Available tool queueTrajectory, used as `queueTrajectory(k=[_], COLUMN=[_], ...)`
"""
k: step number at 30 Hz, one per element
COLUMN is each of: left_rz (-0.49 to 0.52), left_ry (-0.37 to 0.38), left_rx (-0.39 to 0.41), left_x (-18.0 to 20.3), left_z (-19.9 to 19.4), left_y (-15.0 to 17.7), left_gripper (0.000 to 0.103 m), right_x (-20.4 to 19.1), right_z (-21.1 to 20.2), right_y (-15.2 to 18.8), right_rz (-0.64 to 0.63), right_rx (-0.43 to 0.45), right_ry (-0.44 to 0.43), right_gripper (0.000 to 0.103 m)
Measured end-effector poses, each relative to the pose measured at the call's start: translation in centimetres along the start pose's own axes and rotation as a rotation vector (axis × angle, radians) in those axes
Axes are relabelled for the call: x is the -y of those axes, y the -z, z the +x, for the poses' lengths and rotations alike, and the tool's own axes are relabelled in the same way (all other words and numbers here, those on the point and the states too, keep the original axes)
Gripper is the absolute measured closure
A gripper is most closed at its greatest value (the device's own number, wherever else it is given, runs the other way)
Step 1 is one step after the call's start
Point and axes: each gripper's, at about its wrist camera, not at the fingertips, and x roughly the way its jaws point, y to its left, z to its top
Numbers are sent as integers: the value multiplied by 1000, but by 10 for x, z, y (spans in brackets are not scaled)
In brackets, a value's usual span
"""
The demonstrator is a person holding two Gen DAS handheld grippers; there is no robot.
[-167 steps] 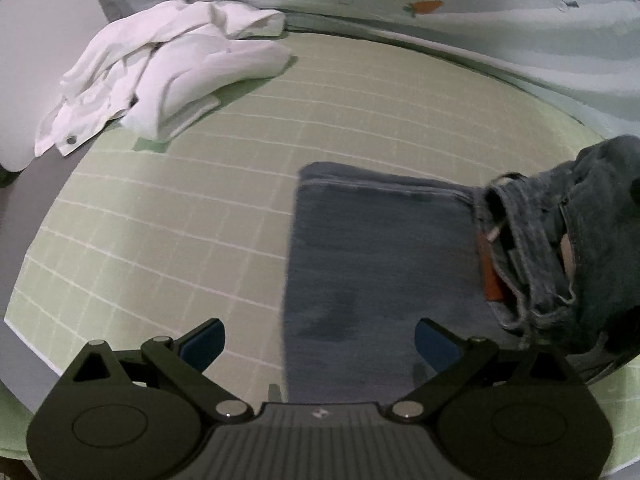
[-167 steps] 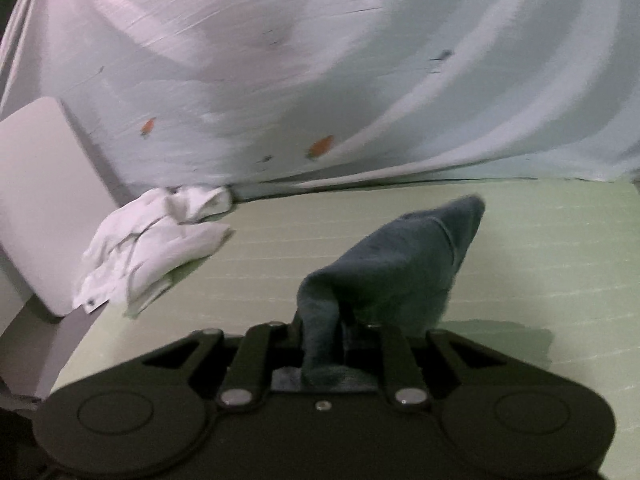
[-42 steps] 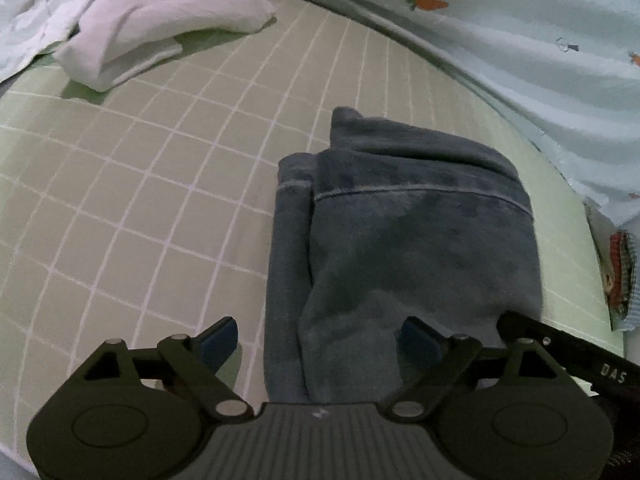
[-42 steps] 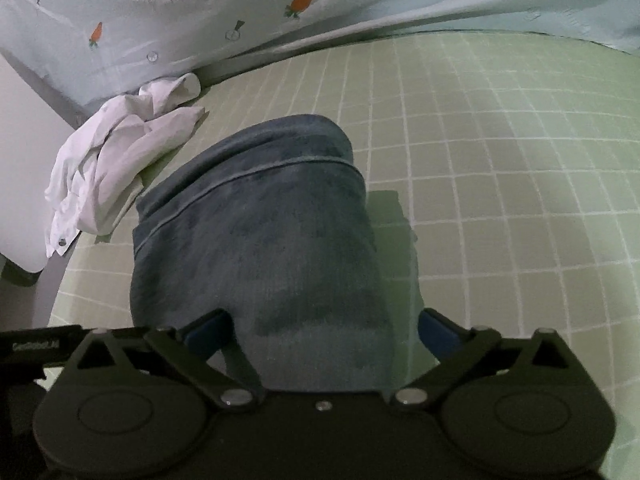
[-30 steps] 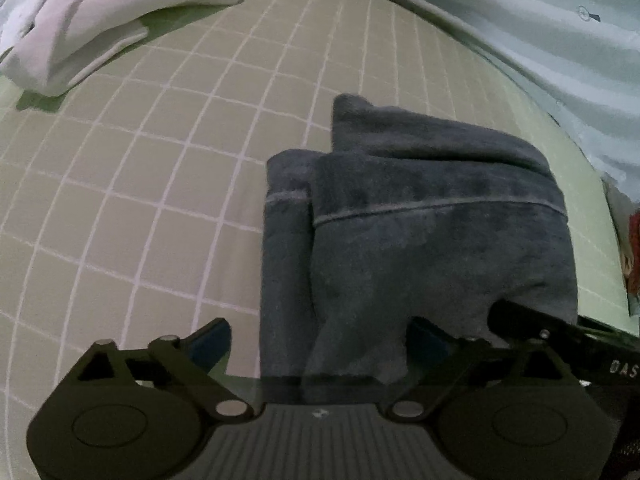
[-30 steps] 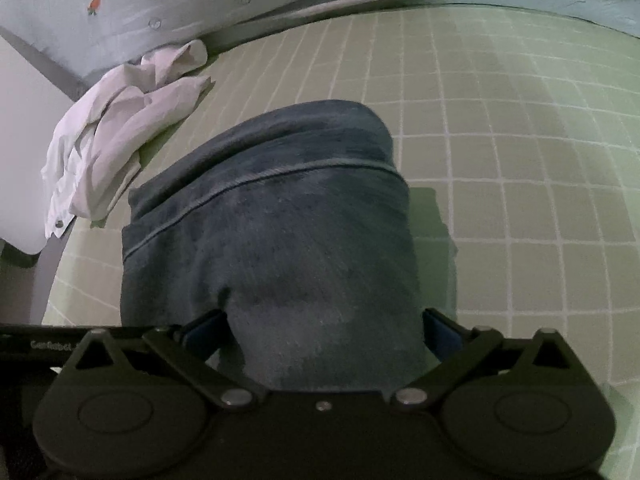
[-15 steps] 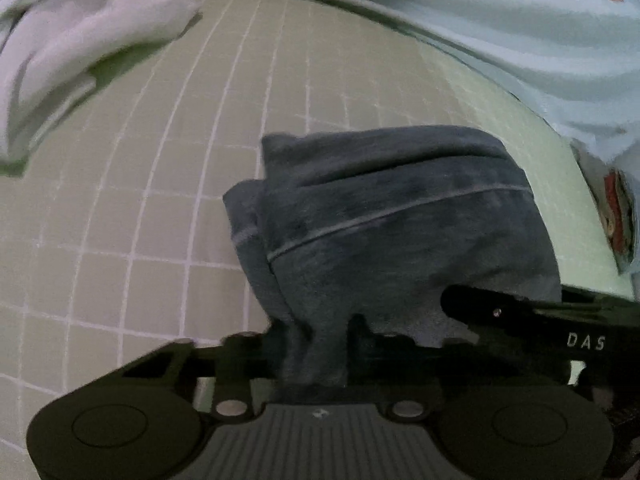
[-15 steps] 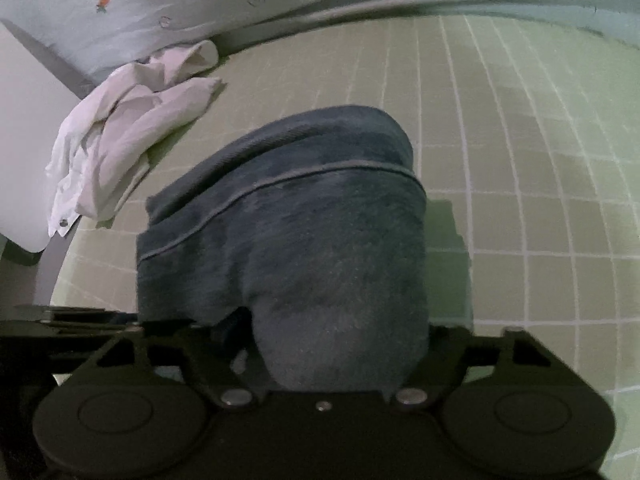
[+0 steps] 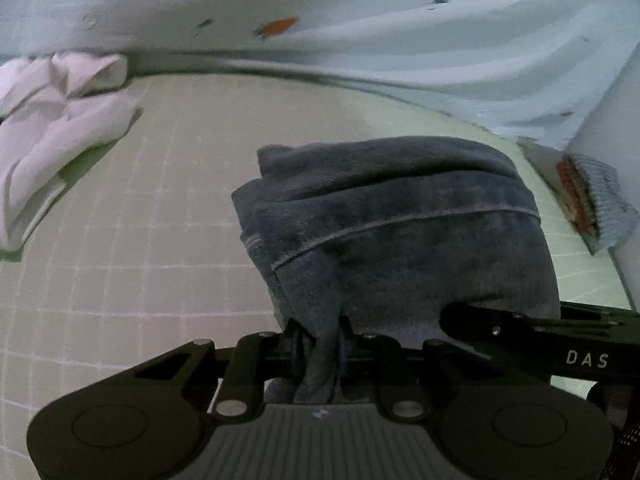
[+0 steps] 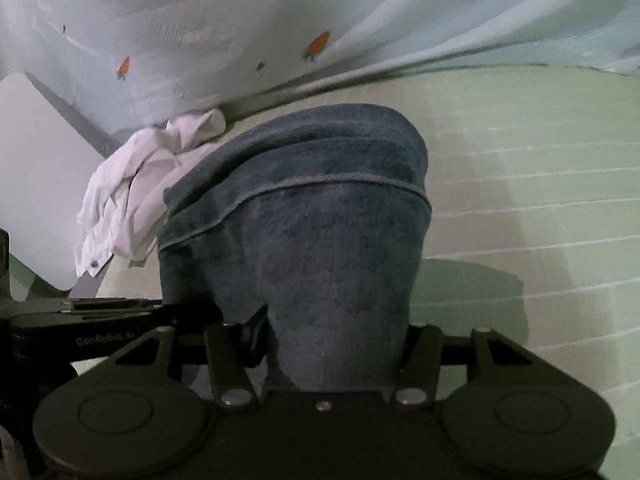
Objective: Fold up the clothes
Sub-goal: 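Carry the jeans bundle with both grippers onto the plaid shirt stack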
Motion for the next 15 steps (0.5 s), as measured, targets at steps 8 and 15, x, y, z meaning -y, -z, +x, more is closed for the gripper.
queueTrajectory(k=[8,15], left_rz=[82,149], left_ry=[42,125], left_rx=[51,104], left_x=[113,268], left_z=[11,36], left_y=[-19,-39], left_gripper=[85,85], right_x=[83,207], right_z=[-76,-174], right_y=[-7,-26], right_rz=[25,0], right_rx=[97,194], right_ry=[25,80], right_gripper=[48,48])
